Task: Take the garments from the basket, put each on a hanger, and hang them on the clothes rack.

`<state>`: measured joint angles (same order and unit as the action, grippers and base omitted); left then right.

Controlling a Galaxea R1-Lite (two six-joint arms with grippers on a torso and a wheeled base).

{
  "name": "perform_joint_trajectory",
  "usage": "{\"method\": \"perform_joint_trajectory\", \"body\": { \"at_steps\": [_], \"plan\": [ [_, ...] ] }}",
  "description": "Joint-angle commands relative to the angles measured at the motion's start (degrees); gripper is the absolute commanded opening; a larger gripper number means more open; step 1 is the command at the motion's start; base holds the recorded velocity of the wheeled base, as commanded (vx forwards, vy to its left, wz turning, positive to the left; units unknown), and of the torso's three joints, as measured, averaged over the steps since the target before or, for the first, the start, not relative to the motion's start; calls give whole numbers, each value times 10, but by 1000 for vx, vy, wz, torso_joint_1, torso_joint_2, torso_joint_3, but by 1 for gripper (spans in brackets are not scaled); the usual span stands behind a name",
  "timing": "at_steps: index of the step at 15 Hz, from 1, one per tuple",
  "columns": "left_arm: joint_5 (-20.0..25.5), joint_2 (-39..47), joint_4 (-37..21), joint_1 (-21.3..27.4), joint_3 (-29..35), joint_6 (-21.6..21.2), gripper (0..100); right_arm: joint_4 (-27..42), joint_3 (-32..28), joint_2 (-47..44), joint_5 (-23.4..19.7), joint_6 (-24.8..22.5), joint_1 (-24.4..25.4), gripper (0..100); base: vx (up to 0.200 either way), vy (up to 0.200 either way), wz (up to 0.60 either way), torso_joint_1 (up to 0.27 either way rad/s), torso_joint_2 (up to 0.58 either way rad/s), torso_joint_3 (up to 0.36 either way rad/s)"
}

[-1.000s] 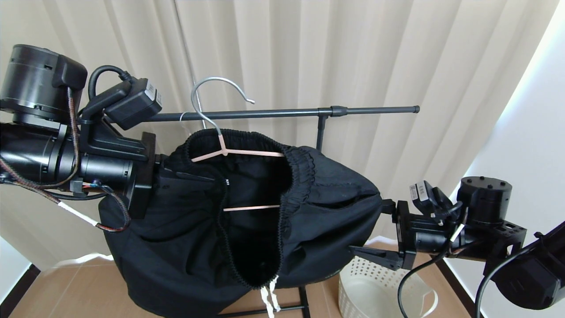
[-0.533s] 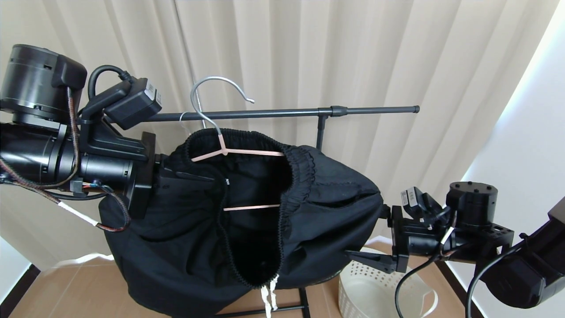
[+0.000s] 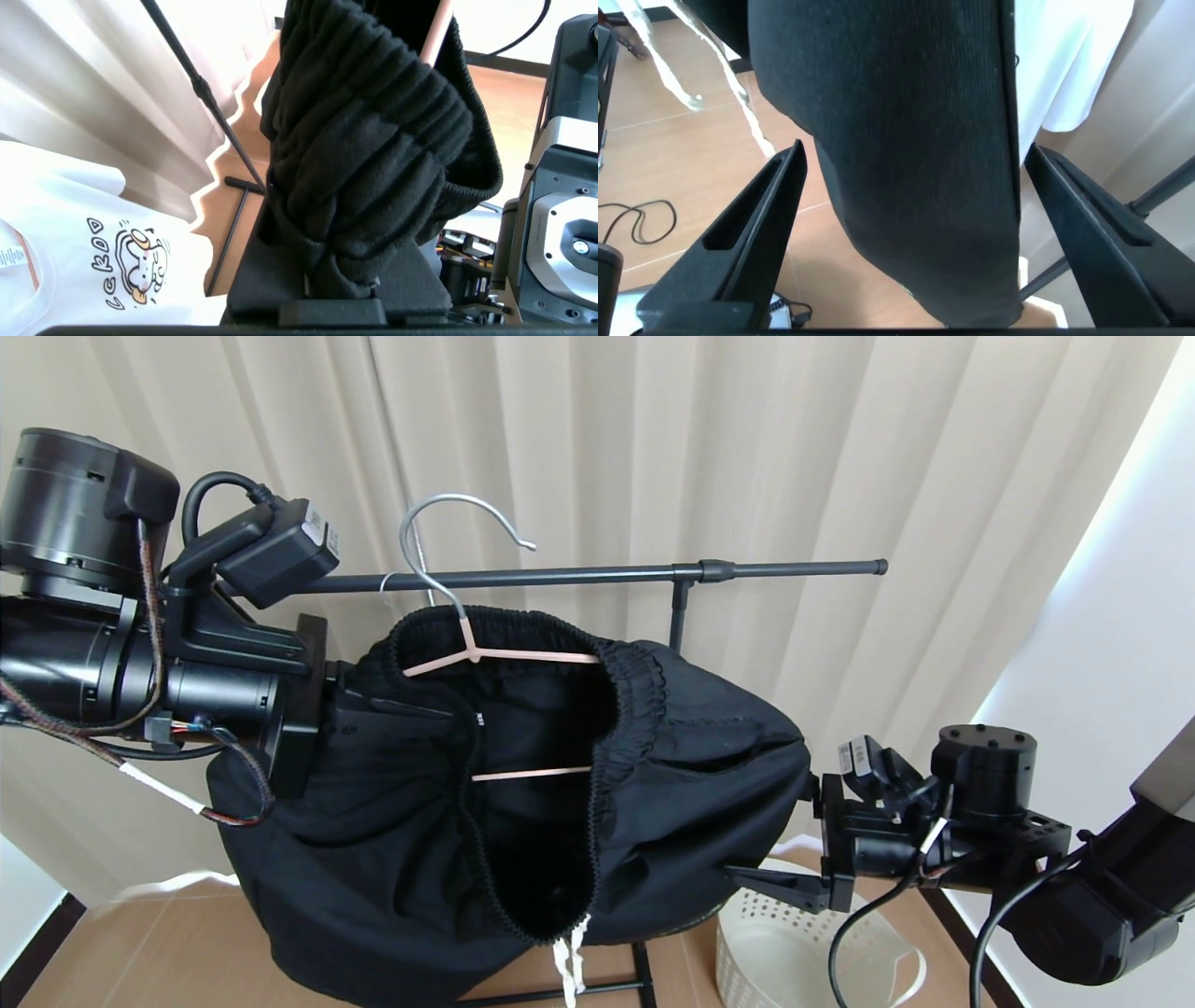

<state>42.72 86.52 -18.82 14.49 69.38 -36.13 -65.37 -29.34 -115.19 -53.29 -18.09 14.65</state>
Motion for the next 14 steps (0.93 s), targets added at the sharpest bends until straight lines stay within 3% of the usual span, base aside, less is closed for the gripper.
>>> {"method": "perform_joint_trajectory", "body": {
  "at_steps": [1, 4, 5, 14],
  "plan": [
    [0, -1, 0, 0, 2, 0, 0, 0, -4, -13, 6, 0, 1, 100, 0, 0, 0, 0, 0, 0],
    [0, 0, 10, 0, 1, 0, 0, -1, -10, -25, 10, 0, 1, 100, 0, 0, 0, 0, 0, 0],
    [0, 0, 9, 0, 0, 0, 0, -1, -10, -21, 11, 0, 1, 0, 0, 0, 0, 0, 0, 0],
    [0, -12, 10, -1, -12, 0, 0, -1, -17, -23, 12, 2, -5, 0, 0, 0, 0, 0, 0, 0]
  ]
}}
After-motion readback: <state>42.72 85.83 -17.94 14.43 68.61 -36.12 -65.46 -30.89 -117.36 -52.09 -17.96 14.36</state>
